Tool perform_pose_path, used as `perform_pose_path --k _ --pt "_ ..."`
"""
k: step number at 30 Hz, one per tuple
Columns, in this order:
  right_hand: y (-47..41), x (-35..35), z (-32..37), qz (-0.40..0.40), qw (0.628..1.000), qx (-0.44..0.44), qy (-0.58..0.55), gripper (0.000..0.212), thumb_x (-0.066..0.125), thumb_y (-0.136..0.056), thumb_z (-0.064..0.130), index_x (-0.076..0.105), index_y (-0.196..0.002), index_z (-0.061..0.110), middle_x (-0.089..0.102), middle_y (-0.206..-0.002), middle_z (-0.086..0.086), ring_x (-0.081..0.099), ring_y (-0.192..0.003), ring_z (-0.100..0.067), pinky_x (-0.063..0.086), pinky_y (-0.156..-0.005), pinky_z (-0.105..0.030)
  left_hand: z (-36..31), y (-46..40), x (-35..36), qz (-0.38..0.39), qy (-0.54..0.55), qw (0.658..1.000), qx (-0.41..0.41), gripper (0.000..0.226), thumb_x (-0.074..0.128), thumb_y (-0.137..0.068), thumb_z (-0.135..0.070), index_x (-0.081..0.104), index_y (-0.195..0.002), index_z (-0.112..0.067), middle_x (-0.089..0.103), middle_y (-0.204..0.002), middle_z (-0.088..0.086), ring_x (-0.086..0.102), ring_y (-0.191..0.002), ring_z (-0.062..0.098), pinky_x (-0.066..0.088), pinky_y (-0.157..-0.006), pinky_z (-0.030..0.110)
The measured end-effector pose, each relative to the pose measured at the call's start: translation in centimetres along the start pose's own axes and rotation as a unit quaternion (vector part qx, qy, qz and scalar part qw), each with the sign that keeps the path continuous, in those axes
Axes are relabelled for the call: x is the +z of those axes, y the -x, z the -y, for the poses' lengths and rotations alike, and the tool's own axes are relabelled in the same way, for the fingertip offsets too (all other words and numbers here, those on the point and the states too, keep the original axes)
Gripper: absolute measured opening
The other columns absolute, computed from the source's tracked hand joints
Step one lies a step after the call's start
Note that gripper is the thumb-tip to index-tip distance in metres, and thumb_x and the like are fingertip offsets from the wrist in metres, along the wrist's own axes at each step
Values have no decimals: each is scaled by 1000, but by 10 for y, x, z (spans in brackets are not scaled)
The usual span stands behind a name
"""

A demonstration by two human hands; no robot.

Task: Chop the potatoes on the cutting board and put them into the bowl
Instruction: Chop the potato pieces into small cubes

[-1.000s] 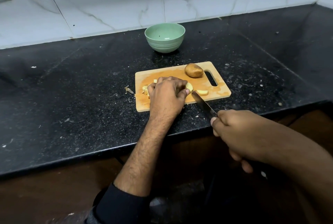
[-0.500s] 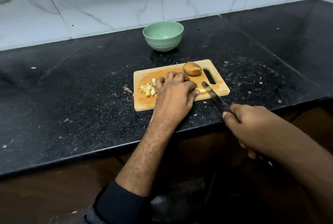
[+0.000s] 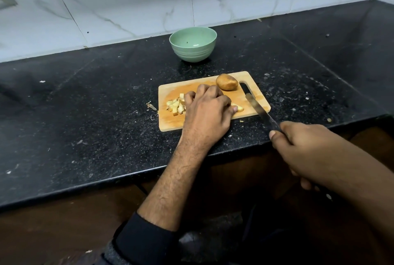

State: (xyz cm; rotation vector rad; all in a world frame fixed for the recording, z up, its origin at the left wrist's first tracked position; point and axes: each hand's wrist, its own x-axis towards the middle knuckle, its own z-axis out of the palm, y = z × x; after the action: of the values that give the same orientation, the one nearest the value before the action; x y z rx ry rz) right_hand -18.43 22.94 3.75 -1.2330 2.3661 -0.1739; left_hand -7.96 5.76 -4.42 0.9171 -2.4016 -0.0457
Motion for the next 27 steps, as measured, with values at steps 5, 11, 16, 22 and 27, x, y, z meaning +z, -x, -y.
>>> perform_pose_path --k 5,11,16,22,27 --pt "-2 8 1 23 1000 -7 11 33 33 -106 46 51 -95 21 65 -76 -6 69 -49 -21 55 -50 -31 1 -2 1 16 11 1000 -4 35 57 -93 -54 74 -109 -28 56 -111 -10 40 -115 14 23 -94 42" --pt "-2 18 4 15 1000 -17 12 34 31 -106 48 49 -92 23 64 -77 -3 65 -43 -15 51 -48 -27 4 -1 3 28 42 999 -9 35 59 -91 -55 75 -113 -32 51 -110 -10 38 -112 13 21 -89 39" --pt "-4 9 8 -14 1000 -8 14 33 29 -106 47 49 -93 24 65 -78 -6 66 -41 -14 50 -45 -27 8 -3 1 46 81 995 -37 36 64 -89 -53 71 -118 -33 49 -110 -14 35 -113 10 16 -86 35" --pt "-16 19 24 -8 999 -17 25 36 25 -107 45 50 -108 19 67 -86 -7 69 -53 -16 61 -66 -35 8 -3 -1 40 96 993 -61 24 69 -88 -49 71 -106 -34 50 -104 -17 31 -106 5 18 -84 35" --pt "-20 23 25 -16 999 -18 46 32 26 -107 42 50 -104 22 65 -78 -3 63 -53 -14 61 -66 -35 7 -5 -1 39 104 992 -66 19 71 -87 -46 68 -98 -32 54 -103 -16 38 -109 8 20 -86 35"
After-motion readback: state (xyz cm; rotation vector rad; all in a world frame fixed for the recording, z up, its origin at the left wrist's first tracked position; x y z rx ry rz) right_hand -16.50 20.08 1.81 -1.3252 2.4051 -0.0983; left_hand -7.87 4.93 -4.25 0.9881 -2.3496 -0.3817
